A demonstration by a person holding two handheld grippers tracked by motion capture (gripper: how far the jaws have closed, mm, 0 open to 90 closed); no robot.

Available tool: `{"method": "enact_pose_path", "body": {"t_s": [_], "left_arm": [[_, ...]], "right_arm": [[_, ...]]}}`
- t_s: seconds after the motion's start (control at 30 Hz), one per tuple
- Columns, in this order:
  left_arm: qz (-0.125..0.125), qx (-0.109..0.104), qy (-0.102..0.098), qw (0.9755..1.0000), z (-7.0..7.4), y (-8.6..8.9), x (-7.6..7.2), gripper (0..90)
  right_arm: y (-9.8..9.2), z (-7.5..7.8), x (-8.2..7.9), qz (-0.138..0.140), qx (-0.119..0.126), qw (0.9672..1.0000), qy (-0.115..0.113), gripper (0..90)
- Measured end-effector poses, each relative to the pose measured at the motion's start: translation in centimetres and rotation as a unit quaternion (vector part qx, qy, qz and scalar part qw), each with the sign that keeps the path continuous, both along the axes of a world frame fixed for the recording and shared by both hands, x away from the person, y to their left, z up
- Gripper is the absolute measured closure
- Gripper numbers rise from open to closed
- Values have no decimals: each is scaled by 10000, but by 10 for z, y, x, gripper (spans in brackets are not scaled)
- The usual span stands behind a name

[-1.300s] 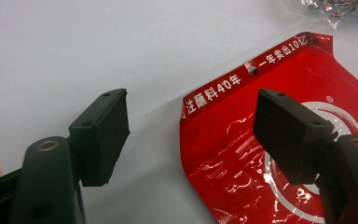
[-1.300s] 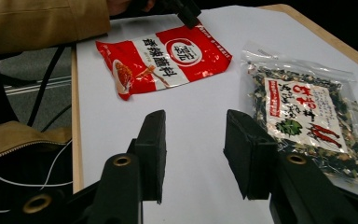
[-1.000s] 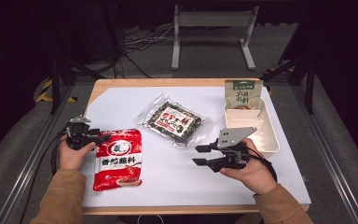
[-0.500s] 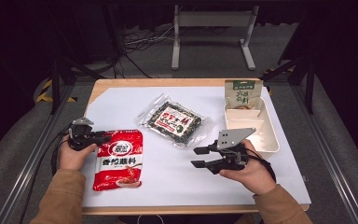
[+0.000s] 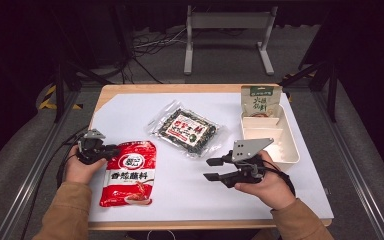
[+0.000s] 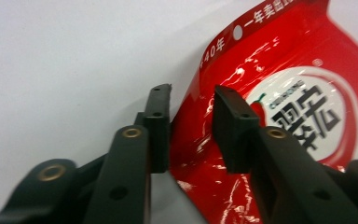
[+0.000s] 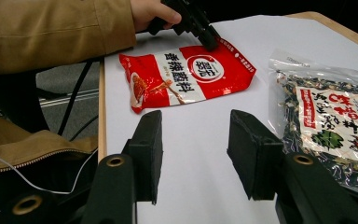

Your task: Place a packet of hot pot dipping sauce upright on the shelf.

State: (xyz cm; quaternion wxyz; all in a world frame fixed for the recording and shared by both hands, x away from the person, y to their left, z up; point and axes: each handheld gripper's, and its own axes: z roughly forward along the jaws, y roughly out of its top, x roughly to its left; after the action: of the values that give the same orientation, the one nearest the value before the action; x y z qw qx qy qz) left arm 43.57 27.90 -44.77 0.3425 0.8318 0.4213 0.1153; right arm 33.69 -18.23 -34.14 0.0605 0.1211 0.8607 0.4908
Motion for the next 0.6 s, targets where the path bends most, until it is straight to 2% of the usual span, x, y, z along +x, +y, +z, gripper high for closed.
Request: {"method": "enact_pose_path", "body": {"t_s": [0.07, 0.17, 0.23, 0.33, 0.43, 0.6], "left_arm": [[-10, 47, 13, 10000, 0, -1, 0, 771], [53, 34, -4, 10000, -1, 0, 0, 812], [61, 126, -81, 9999, 0, -1, -1, 838], [64, 207, -73, 9997, 2, -2, -2, 887], [76, 150, -118, 9998, 6, 0, -4, 895], [125, -99, -234, 9996, 19, 6, -9, 897]], "right_arm": [[1, 0, 0, 15, 0, 10000, 4, 553], [2, -1, 0, 15, -17, 10000, -7, 554], [3, -1, 0, 12, -8, 10000, -10, 552], [3, 0, 1, 1, 26, 10000, -16, 549], [3, 0, 1, -13, 28, 10000, -36, 554], [4, 2, 3, -45, 9, 10000, -70, 581]]}}
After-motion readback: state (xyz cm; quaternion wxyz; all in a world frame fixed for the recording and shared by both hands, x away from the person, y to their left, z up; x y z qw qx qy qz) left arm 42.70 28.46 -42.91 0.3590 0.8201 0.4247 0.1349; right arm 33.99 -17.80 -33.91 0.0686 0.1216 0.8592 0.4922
